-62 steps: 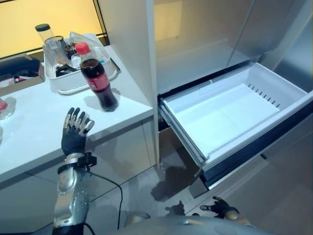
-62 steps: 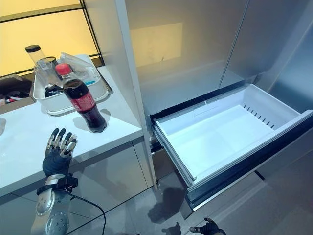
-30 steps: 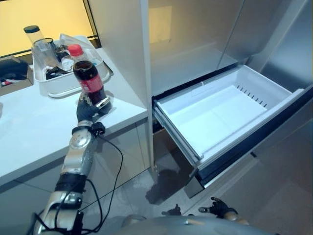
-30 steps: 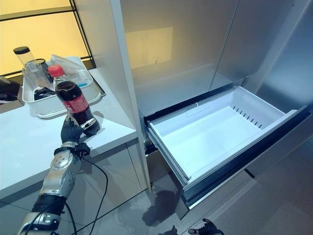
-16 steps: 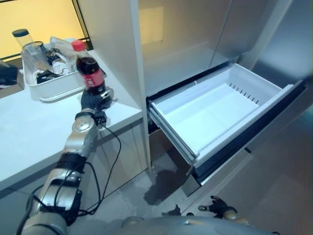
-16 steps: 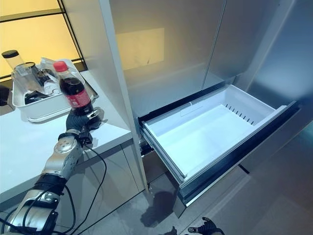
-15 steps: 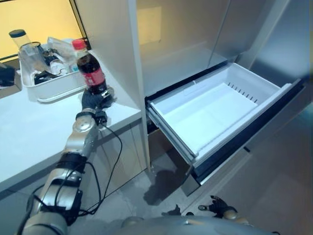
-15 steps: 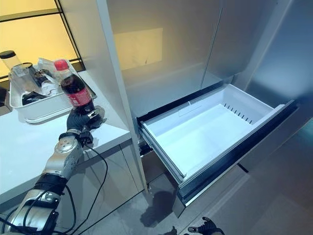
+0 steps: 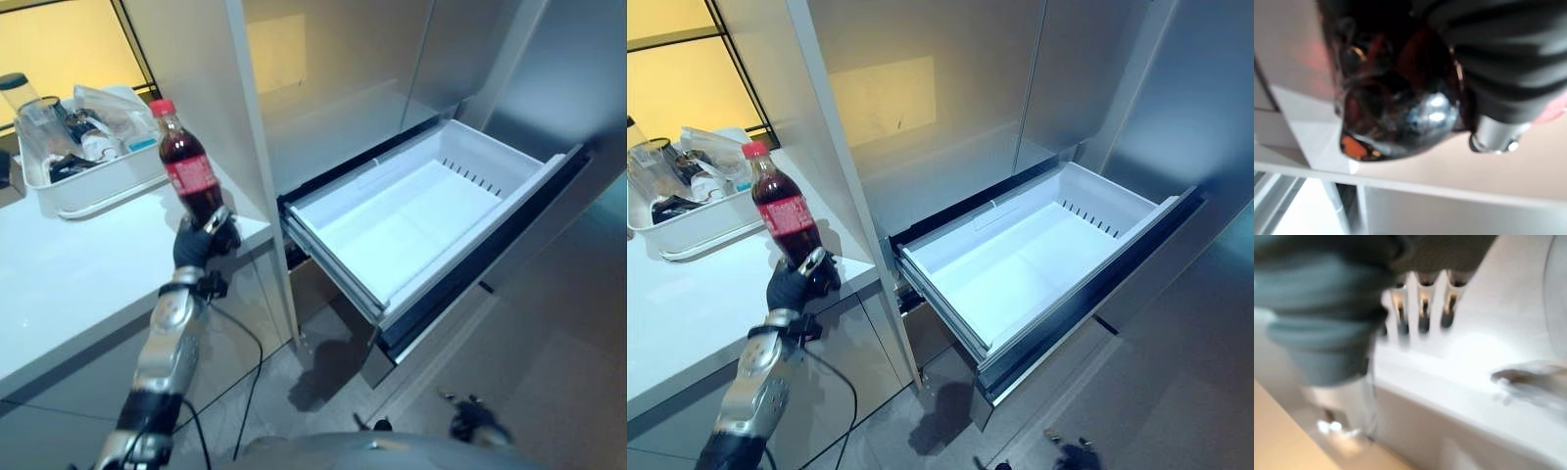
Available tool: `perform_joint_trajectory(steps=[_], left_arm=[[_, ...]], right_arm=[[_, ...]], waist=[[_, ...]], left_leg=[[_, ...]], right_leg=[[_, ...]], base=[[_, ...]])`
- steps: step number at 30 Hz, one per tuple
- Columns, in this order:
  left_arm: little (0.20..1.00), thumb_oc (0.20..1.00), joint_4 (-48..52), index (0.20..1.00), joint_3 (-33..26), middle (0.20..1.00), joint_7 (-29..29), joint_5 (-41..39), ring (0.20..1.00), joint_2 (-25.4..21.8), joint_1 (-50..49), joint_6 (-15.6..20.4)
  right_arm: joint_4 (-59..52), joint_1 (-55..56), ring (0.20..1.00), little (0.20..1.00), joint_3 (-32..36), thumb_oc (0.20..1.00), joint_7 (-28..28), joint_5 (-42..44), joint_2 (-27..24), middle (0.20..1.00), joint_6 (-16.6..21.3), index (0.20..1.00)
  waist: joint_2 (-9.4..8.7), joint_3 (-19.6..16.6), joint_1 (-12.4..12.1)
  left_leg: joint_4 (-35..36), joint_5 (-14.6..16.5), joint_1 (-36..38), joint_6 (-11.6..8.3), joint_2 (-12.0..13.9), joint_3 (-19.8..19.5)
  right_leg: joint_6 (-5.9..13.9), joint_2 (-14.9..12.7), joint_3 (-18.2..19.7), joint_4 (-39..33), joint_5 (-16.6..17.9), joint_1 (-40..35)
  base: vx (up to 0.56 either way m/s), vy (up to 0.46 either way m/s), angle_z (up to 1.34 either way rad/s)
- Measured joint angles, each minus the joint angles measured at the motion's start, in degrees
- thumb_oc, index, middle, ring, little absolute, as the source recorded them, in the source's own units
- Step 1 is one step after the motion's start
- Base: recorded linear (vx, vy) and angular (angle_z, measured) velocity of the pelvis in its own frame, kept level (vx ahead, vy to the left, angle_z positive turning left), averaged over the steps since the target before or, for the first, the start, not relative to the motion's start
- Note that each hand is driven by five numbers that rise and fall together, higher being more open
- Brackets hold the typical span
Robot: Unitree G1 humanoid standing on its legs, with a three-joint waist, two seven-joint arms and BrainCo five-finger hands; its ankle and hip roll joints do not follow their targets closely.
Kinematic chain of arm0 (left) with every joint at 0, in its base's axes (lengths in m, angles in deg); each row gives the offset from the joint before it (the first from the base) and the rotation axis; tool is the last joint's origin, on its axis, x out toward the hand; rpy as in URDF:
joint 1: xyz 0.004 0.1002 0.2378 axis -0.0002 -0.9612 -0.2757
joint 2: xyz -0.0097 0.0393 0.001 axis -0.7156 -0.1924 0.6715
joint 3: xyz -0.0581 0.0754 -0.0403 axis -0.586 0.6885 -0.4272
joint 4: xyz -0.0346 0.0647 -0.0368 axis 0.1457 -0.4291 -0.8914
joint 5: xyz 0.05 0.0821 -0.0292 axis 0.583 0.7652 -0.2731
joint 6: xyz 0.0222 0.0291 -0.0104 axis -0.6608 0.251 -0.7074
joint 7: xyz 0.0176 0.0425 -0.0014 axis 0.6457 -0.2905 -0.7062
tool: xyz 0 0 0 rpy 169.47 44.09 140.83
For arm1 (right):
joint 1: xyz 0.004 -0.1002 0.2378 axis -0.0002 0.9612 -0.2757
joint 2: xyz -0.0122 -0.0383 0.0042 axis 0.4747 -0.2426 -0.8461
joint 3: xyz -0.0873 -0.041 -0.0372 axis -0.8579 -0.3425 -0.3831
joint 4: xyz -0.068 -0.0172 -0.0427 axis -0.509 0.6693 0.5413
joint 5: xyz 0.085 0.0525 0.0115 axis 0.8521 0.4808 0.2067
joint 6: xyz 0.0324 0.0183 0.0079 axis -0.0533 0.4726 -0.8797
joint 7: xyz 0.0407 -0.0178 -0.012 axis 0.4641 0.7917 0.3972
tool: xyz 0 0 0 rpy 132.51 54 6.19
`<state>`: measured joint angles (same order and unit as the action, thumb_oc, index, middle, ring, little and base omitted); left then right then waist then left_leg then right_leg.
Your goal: Take the drinks into the refrigerator
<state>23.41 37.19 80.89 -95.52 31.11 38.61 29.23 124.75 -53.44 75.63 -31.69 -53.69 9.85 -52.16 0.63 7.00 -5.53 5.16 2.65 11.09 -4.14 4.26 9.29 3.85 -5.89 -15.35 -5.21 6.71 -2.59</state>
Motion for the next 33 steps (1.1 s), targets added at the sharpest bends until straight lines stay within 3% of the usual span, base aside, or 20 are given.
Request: perform_joint_trajectory(steps=[3, 11, 15, 19, 23, 29, 33], left_arm=[[0.200, 0.200, 2.5, 0.200, -2.5, 0.200, -2.1, -0.4, 0.200, 1.0, -2.4, 0.7], [0.200, 0.200, 3.2, 0.200, -2.3, 0.200, -4.9, -1.4, 0.200, 1.8, -2.7, 1.0], [0.200, 0.200, 3.7, 0.200, -2.4, 0.200, -5.2, -1.4, 0.200, 1.7, -2.8, 1.0], [0.200, 0.200, 4.4, 0.200, -3.0, 0.200, -5.9, -1.4, 0.200, 1.7, -3.2, 1.1], [0.200, 0.200, 5.3, 0.200, -3.1, 0.200, -9.0, -1.4, 0.200, 1.5, -3.4, 1.1], [0.200, 0.200, 5.5, 0.200, -2.5, 0.200, -12.9, -1.4, 0.200, 1.3, -3.3, 1.1], [0.200, 0.200, 3.2, 0.200, 1.3, 0.200, -15.5, -0.4, 0.200, -0.4, -3.4, 0.6]], right_arm=[[-6.3, 1.3, 1.000, 1.000, 1.0, 1.000, 1.3, 0.8, 3.4, 1.000, 0.0, 1.000], [-7.6, -5.1, 1.000, 1.000, 4.2, 1.000, 5.4, 4.3, 4.7, 1.000, 5.4, 1.000], [-16.3, -7.2, 1.000, 1.000, 5.8, 1.000, 6.2, 4.7, 4.4, 1.000, 7.7, 1.000], [-33.9, -6.8, 1.000, 1.000, 5.9, 1.000, 6.8, 1.6, 3.7, 1.000, 8.9, 1.000], [-51.4, -6.2, 1.000, 1.000, 5.6, 1.000, 2.0, -5.7, 2.4, 1.000, 9.1, 1.000], [-60.4, -8.7, 1.000, 1.000, 2.1, 1.000, -5.7, -8.5, 0.1, 1.000, 9.7, 1.000], [-61.0, -12.1, 1.000, 1.000, -2.7, 1.000, -10.4, -9.0, -3.0, 1.000, 9.6, 1.000]], waist=[[-1.19, 0.7, -0.3], [-0.98, 0.8, -0.3], [-0.51, 1.2, -0.3], [-0.06, 2.1, -0.2], [-0.08, 3.1, -0.2], [-0.54, 3.4, -0.2], [-0.61, 3.4, -0.7]], left_leg=[[-0.1, 0.0, 0.0, -0.24, 0.6, 0.0], [-0.1, -0.1, 0.0, -0.49, 0.2, 0.1], [-0.1, -0.1, 0.3, -0.51, 0.2, 0.0], [-0.1, -0.1, 0.3, -0.51, 0.3, 0.0], [-0.1, -0.1, 0.3, -0.51, 0.3, 0.0], [-0.1, -0.1, 0.4, -0.52, 0.3, 0.0], [-0.1, -0.1, 0.4, -0.53, 0.3, 0.0]], right_leg=[[-0.30, 0.8, 0.0, 0.0, -0.1, -0.1], [-0.03, 0.4, 0.1, -0.1, -0.1, -0.1], [-0.12, 0.4, 0.0, -0.1, 0.0, 0.0], [-0.13, 0.6, 0.0, 0.0, 0.0, 0.0], [-0.17, 0.6, 0.0, 0.0, 0.0, 0.0], [-0.17, 0.6, 0.1, 0.0, 0.0, 0.0], [-0.17, 0.6, 0.1, 0.0, 0.0, -0.1]], base=[[0.00, 0.003, -0.02], [0.00, 0.000, 0.00], [0.00, 0.000, 0.00], [0.00, 0.000, 0.00], [0.00, 0.000, 0.00], [0.00, 0.000, 0.00], [0.00, 0.000, 0.00]])
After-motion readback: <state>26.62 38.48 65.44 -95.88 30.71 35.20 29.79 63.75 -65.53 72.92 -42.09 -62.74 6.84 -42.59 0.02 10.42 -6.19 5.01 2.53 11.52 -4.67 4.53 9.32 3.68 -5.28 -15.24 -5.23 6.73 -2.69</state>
